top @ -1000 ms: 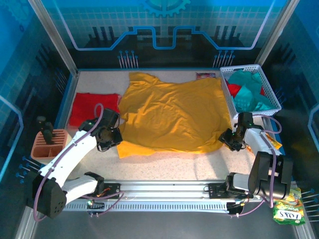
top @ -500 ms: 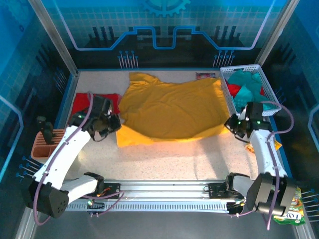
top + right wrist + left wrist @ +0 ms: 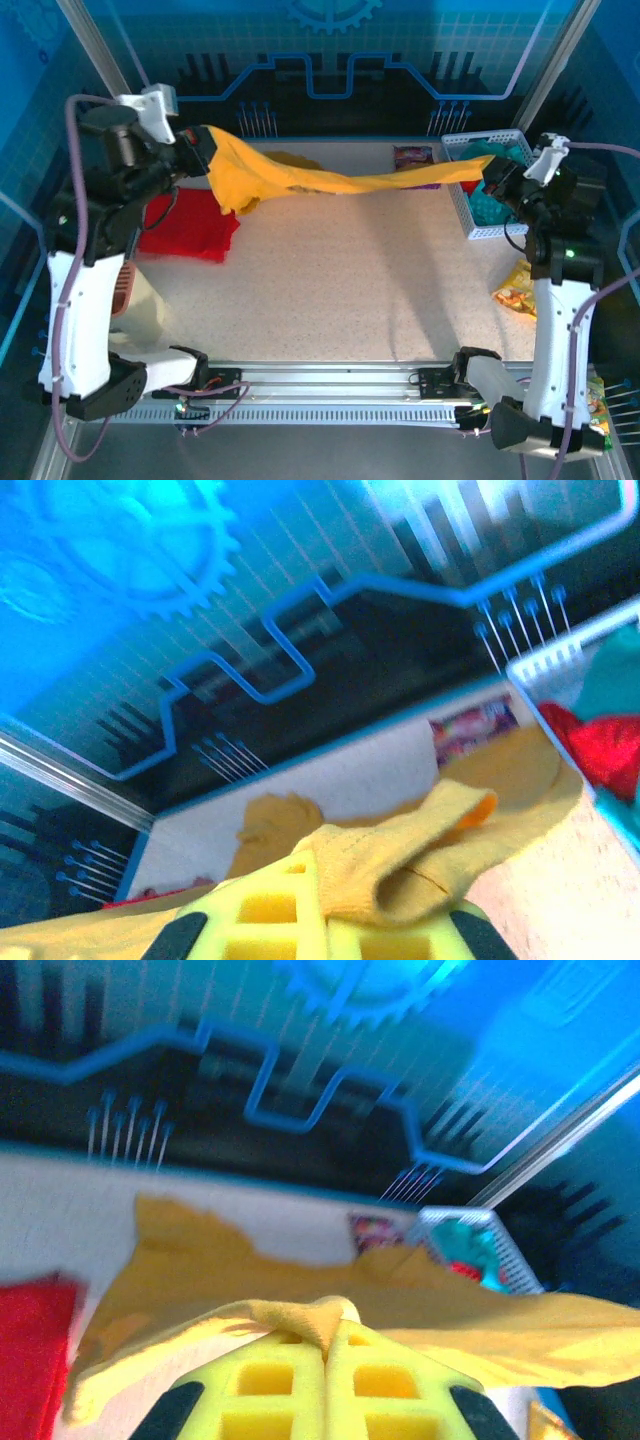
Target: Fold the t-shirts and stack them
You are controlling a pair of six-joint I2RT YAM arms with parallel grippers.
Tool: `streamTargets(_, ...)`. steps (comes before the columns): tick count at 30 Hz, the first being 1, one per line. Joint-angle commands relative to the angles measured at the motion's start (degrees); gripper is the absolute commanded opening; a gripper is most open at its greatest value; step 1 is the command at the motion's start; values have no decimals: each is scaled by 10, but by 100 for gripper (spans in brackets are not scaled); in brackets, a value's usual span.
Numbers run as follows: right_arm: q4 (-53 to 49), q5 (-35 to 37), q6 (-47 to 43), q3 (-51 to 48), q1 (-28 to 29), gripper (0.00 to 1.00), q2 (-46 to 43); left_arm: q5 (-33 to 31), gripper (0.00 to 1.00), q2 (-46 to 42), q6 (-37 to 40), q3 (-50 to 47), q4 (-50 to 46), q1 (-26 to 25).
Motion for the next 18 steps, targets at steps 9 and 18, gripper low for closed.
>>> streamTargets(9,181,16,-16,13,16,0,-147,127,0,-163,115,-71,222,5)
streamTargets(18,143,86,-37,83,19,0,-184,157,0,-229,147,-93,334,5)
